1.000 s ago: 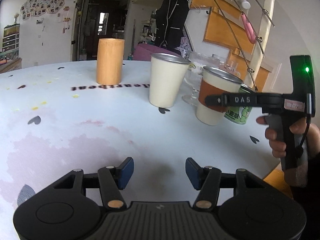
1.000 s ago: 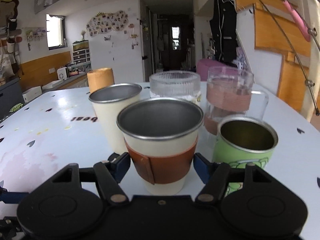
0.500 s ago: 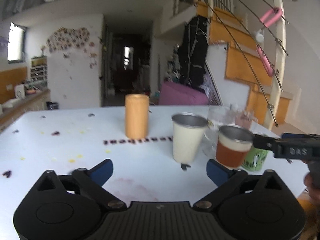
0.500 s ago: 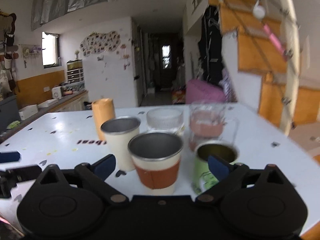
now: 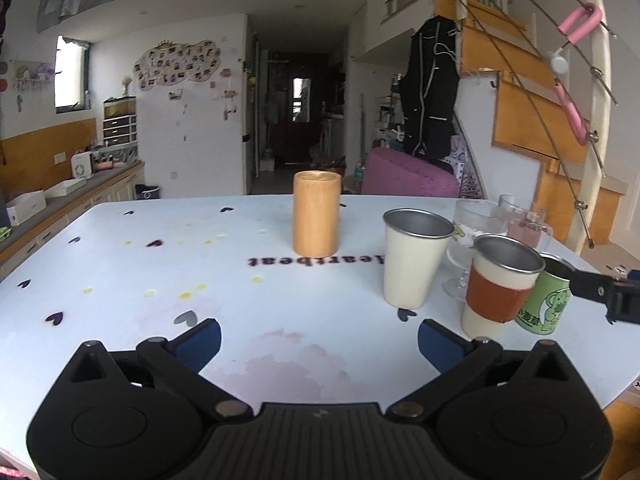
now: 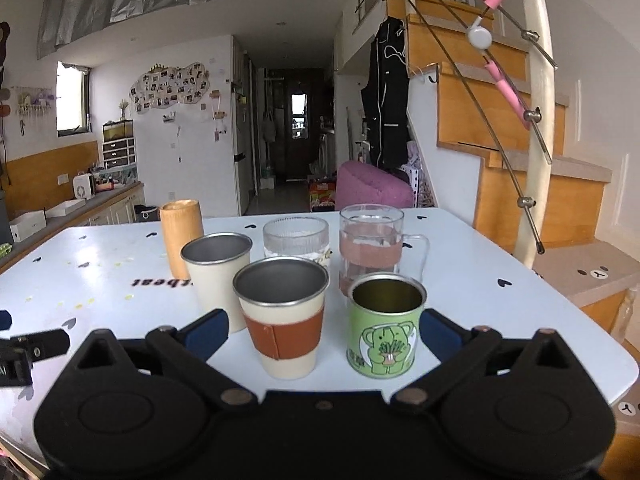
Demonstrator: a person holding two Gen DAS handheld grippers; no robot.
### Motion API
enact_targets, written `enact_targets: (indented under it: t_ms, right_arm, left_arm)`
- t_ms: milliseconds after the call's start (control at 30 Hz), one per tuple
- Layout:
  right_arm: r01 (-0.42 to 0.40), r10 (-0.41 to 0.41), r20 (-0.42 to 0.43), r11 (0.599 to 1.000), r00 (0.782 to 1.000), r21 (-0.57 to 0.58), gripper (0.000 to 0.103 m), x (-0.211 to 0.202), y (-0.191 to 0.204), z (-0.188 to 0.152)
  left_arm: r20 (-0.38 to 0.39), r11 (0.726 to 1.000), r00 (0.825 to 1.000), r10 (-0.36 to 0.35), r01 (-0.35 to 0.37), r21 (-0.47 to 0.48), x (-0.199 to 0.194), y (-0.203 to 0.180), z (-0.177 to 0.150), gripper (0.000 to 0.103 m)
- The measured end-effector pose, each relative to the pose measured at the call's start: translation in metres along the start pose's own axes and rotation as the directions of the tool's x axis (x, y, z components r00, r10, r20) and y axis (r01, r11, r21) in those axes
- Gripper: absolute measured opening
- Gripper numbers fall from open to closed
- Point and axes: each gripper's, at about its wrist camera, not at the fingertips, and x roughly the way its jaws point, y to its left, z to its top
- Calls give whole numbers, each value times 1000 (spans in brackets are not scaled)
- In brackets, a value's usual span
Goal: Flip cup upright
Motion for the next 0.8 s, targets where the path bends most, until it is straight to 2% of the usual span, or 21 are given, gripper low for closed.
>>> enact_targets:
  t_ms: [300,800]
  right_arm:
    - [-18,17,-15,1000,1000,-20,103,1,8,-3]
    - [-21,20,-22,1000,1000,-20,103,2,11,-6]
  left_arm:
    - [-11,1000,1000,23,-23,-9,-2,4,-1,103]
    - [-16,1000,1000,12,-12,0,0,2,-1,103]
